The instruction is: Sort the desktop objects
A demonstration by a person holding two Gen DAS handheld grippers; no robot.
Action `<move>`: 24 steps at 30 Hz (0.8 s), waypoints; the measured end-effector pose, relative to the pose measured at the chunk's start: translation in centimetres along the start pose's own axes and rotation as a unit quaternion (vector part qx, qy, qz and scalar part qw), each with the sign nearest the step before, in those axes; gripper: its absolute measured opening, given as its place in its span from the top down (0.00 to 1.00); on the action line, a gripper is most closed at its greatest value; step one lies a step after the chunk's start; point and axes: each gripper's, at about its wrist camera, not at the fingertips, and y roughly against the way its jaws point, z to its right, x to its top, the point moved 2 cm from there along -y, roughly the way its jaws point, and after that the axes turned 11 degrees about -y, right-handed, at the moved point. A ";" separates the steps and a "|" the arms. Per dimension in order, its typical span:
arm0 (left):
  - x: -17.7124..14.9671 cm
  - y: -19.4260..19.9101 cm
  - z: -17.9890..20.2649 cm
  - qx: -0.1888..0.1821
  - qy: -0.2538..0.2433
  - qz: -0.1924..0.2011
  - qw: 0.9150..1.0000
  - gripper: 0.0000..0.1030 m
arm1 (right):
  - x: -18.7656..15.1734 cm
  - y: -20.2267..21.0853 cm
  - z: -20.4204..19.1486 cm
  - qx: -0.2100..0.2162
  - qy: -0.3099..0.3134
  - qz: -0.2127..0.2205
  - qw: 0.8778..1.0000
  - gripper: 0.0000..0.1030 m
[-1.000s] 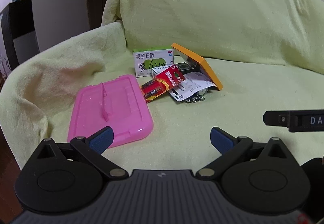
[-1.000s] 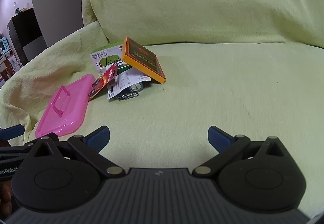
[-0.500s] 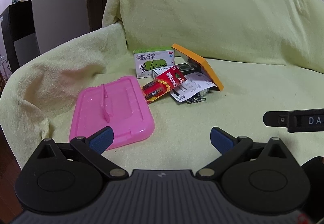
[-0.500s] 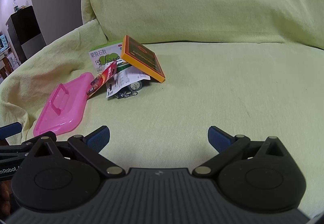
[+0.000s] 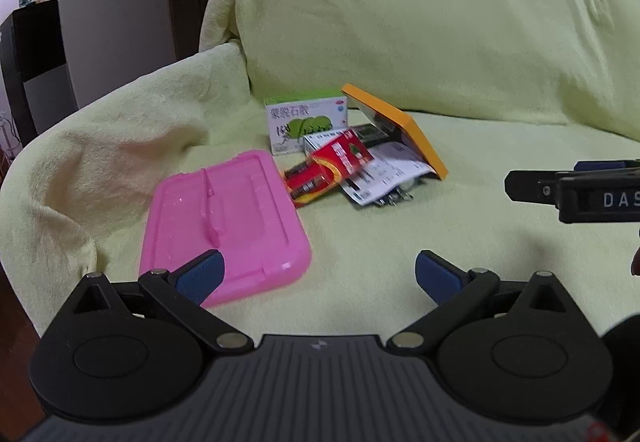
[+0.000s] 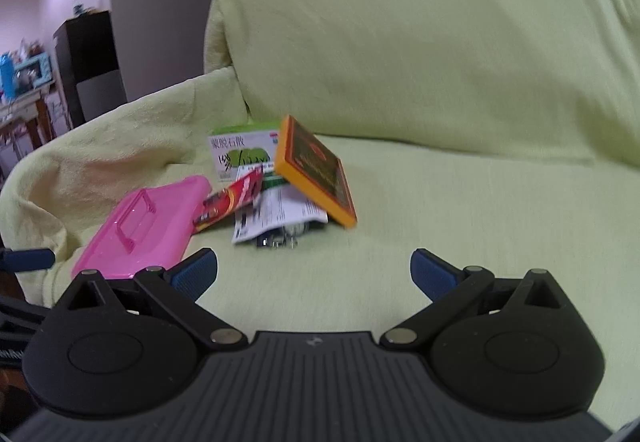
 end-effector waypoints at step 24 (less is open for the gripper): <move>2.5 -11.9 -3.7 0.063 -0.038 0.019 0.997 0.01 | 1.5 -16.0 -5.8 -0.036 0.281 0.002 0.959 0.24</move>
